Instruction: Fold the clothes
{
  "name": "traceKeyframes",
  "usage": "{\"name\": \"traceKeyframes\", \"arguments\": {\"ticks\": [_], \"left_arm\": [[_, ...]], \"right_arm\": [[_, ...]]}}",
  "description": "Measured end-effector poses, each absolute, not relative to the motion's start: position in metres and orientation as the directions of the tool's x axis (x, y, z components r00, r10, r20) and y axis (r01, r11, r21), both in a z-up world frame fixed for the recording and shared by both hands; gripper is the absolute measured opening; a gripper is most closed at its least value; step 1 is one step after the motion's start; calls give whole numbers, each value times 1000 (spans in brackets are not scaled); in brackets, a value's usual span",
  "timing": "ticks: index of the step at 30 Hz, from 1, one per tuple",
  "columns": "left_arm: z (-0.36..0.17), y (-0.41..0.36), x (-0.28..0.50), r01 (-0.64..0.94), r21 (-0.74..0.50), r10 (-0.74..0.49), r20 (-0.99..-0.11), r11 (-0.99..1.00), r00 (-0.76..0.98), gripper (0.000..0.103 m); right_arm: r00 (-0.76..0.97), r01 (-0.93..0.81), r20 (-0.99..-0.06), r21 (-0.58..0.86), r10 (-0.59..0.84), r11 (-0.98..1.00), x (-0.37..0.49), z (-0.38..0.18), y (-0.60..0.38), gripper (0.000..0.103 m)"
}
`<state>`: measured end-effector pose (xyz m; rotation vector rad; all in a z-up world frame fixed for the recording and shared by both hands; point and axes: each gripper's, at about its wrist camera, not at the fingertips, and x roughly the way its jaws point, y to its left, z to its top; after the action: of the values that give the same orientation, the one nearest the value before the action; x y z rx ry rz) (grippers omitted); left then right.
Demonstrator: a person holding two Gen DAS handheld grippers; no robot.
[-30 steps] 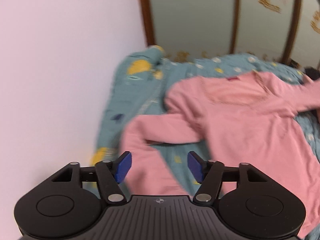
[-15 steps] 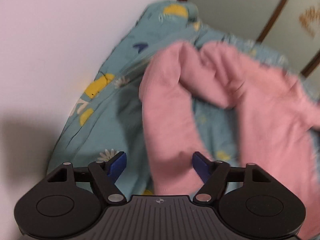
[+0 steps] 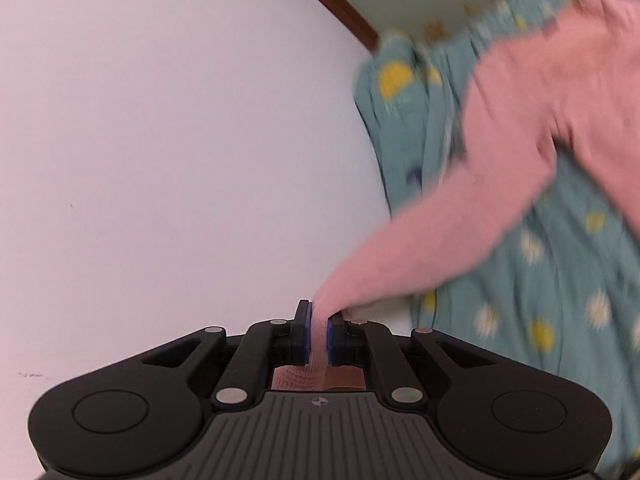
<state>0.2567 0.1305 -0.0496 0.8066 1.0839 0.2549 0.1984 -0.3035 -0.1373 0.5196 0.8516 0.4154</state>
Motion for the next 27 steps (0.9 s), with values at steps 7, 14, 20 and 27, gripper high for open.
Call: {"name": "traceKeyframes", "arguments": {"ticks": [7,14,20,27], "left_arm": [[-60,156,247,85,603,517,-741,793,429,60],[-37,169,222,-14,432,398,-817,902,418,70],[-70,178,191,-179,270,321,-857,946,404,73],[-109,200,156,-372,-28,176,-846,928,503,73]], "right_arm": [[540,-180,-594,611,596,771,194,-156,-277,38],[488,-212,-577,649,655,730,182,-179,-248,46],[457,-175,-518,745,723,644,179,-221,-229,46],[430,-146,-522,765,737,627,177,-242,-230,46]]}}
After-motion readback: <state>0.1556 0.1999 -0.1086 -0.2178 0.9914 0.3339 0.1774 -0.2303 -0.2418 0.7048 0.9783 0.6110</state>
